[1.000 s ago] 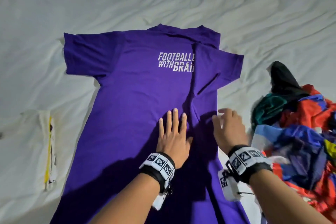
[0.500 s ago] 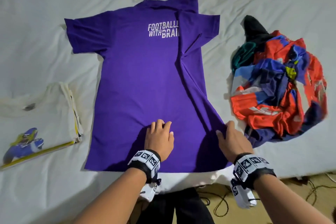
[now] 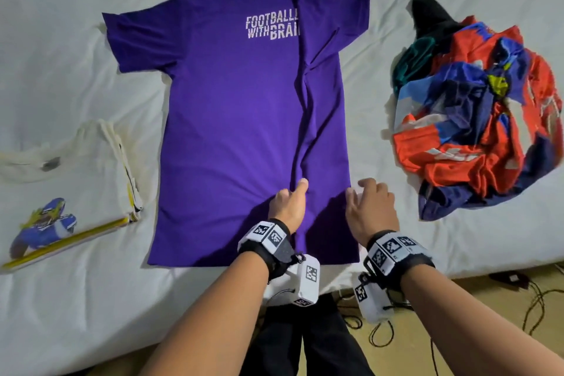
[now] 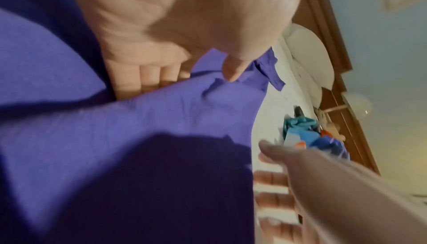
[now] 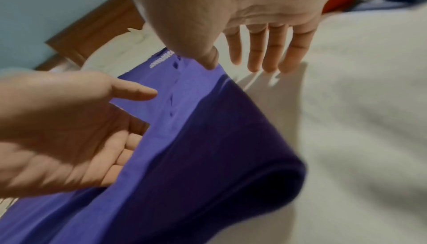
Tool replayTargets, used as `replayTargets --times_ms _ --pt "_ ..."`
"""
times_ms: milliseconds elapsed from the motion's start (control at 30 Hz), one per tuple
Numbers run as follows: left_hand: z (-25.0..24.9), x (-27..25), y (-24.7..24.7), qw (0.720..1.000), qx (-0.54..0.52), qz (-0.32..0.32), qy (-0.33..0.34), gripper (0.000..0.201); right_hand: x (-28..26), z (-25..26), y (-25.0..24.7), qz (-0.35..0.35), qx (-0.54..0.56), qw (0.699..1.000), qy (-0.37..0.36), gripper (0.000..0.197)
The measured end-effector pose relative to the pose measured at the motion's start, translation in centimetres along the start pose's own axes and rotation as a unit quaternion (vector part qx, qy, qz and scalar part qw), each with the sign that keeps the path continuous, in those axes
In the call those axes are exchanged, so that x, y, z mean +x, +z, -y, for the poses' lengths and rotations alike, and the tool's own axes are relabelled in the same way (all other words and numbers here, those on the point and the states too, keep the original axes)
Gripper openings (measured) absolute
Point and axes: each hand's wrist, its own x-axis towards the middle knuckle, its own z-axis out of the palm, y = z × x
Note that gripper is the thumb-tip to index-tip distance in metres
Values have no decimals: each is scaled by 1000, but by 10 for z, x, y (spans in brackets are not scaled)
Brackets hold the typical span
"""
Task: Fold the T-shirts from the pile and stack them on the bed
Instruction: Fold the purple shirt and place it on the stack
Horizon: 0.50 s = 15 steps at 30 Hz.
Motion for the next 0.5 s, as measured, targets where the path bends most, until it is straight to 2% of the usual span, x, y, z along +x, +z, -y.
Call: replayTargets --times_ms 67,133,300,500 --pt "4 -5 9 993 100 -52 42 54 0 6 10 -11 21 999 26 37" --pt "9 -13 16 981 167 -83 60 44 -2 14 21 -17 9 1000 23 38" --pt "26 -20 21 942 286 -120 127 39 -4 11 35 -17 -22 1000 5 40" --pt "33 -17 13 927 334 -118 121 39 -6 -2 33 7 -52 998 -22 41"
